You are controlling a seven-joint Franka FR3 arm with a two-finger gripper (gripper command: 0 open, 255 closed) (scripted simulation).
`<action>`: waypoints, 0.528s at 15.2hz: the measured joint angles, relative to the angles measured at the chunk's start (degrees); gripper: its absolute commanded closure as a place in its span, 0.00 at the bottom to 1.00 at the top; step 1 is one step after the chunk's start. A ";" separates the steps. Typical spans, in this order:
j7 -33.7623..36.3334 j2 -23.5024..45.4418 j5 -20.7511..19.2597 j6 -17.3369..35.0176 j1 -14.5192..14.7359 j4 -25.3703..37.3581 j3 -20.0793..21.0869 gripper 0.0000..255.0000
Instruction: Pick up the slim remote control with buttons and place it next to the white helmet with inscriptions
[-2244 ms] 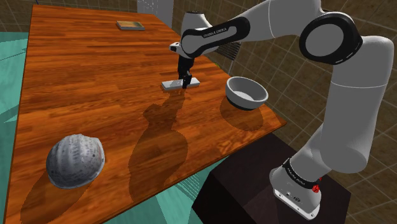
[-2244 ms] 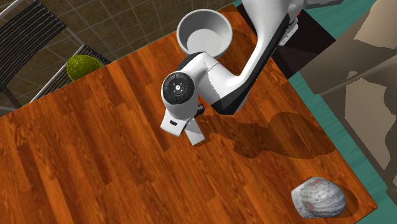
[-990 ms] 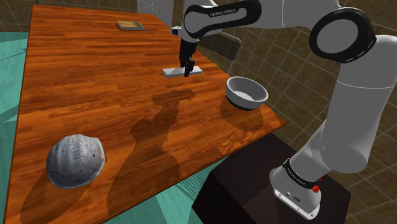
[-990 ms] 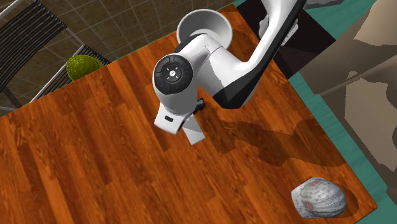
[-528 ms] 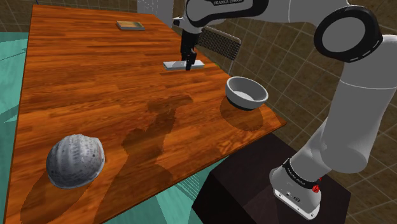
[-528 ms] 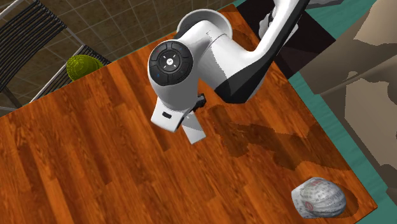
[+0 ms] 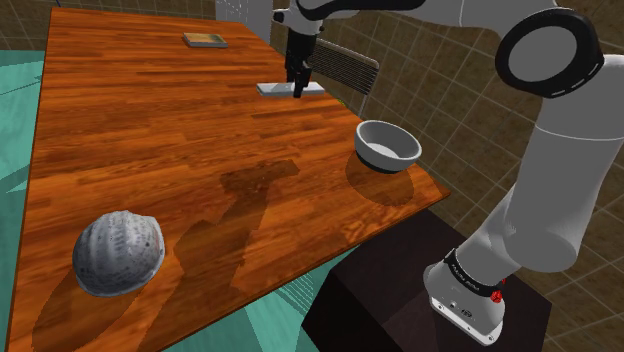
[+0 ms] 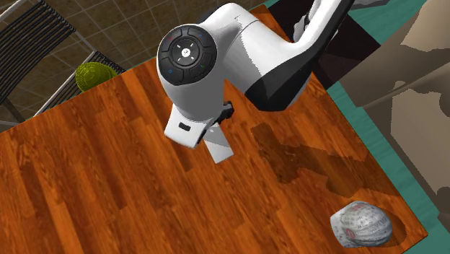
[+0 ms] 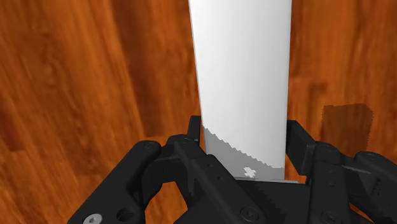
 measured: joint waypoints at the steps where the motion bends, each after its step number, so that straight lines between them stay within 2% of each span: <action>1: -0.01 0.03 0.00 -0.74 0.00 0.76 0.00 1.00; 8: 6.91 -4.16 -0.85 0.25 4.70 -4.52 2.18 1.00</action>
